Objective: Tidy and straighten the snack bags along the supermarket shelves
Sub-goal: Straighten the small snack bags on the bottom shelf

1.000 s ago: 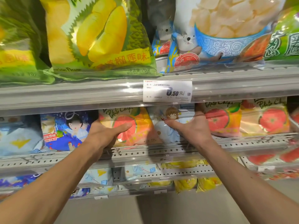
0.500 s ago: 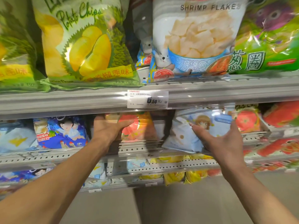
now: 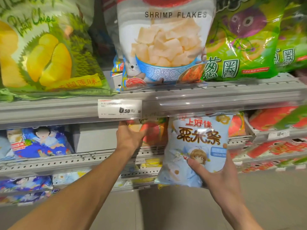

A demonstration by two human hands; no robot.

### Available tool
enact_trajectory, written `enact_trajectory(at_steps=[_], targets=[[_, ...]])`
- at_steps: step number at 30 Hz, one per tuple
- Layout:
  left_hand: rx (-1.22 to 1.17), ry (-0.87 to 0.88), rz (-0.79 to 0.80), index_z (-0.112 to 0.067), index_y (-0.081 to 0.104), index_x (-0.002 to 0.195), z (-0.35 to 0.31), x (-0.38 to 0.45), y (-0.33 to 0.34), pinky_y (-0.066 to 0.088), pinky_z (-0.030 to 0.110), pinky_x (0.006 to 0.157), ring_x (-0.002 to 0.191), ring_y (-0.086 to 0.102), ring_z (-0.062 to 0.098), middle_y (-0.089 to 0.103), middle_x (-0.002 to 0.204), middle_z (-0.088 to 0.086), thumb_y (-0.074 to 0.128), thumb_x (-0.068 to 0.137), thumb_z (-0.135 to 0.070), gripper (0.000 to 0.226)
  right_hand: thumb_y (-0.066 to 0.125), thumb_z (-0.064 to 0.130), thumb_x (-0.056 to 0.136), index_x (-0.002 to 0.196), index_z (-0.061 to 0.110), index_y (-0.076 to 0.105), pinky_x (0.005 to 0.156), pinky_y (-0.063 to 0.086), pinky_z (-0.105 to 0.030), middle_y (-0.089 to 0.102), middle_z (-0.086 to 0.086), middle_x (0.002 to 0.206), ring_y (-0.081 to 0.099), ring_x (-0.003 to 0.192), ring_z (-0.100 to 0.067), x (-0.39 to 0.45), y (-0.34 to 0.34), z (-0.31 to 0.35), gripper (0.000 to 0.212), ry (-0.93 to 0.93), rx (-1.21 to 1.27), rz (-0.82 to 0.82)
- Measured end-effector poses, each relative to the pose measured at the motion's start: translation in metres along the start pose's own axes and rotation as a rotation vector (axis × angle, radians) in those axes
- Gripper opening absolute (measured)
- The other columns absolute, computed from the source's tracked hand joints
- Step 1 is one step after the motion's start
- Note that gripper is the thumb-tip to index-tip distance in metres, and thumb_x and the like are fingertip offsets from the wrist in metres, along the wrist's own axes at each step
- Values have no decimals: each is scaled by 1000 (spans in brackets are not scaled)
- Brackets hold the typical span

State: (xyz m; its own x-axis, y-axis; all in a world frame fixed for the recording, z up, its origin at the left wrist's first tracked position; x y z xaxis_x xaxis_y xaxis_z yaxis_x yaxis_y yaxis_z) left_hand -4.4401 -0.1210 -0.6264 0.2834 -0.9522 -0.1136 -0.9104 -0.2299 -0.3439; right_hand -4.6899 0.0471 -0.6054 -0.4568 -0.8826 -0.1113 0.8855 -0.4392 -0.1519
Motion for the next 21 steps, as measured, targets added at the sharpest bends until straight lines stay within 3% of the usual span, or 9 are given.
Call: enact_trajectory(at_steps=[2, 4, 6, 8, 11, 13, 15, 18, 21], targets=[[36, 13, -4, -31, 44, 82, 4, 0, 4, 36, 5, 56, 69, 48, -5, 54, 79, -12, 92, 65, -34, 51, 93, 34, 56, 117, 30, 63, 72, 62, -22, 78, 15, 101, 75, 91, -5, -2, 6, 1, 67, -6, 8, 31], [60, 4, 22, -32, 43, 84, 7, 3, 3, 38, 6, 57, 70, 51, -1, 56, 81, -9, 91, 67, -34, 51, 92, 31, 56, 117, 26, 62, 69, 59, -17, 78, 14, 100, 75, 90, -6, -5, 16, 2, 68, 1, 14, 81], [74, -13, 104, -29, 48, 94, 9, 5, 3, 49, 20, 74, 80, 63, 15, 65, 90, 0, 88, 71, -36, 46, 92, 30, 56, 120, 24, 61, 68, 58, -17, 78, 12, 101, 76, 90, -8, -7, 25, 2, 72, 19, 40, 122], [110, 10, 214, -22, 55, 106, 10, 0, -2, 56, 33, 77, 85, 68, 18, 71, 95, 2, 84, 74, -38, 46, 92, 33, 53, 121, 27, 60, 68, 58, -16, 78, 14, 101, 75, 89, -6, -11, 37, 7, 75, 24, 51, 142], [110, 82, 291, -31, 56, 110, 12, -20, -29, 51, 13, 67, 80, 67, 3, 71, 96, -7, 74, 86, -34, 30, 91, 38, 53, 120, 30, 59, 67, 57, -13, 77, 18, 101, 74, 89, -2, -18, 60, 12, 75, 24, 44, 154], [161, 206, 226, -31, 59, 112, 12, -37, -60, 44, 5, 76, 92, 64, 3, 69, 101, -10, 50, 102, -34, 14, 90, 39, 54, 119, 31, 58, 68, 57, -13, 76, 19, 101, 74, 90, -1, -25, 80, 16, 73, 25, 42, 165], [228, 321, 146, -24, 64, 112, 18, -52, -97, 43, 15, 88, 100, 60, 8, 66, 104, -8, 36, 107, -29, 30, 89, 41, 54, 118, 32, 58, 69, 58, -16, 76, 19, 102, 73, 91, -1, -32, 105, 23, 72, 22, 44, 182], [383, 405, 127, -18, 65, 119, 33, -61, -152, 38, 23, 103, 114, 54, 10, 60, 116, -8, 36, 108, -28, 33, 90, 44, 53, 116, 35, 55, 70, 59, -17, 75, 21, 100, 73, 89, 1, -42, 149, 33, 72, 12, 14, 186], [601, 426, 112, -15, 65, 123, 56, -53, -205, 36, 32, 109, 122, 50, 16, 56, 125, -3, 39, 100, -36, 40, 95, 34, 62, 117, 34, 56, 72, 58, -17, 76, 16, 100, 72, 87, 2, -47, 192, 39, 68, -1, -31, 176]])
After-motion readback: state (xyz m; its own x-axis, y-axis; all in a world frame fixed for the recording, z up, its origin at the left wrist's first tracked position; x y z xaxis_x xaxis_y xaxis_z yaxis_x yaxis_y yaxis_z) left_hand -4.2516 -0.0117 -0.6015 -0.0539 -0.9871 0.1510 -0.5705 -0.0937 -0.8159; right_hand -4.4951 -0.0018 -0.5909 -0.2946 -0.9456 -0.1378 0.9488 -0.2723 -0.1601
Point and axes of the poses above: each hand's wrist, its own x-axis towards the middle knuckle, its own y-axis out of the palm, z = x × y, the point moved 6 cm from there along x, towards the middle knuckle
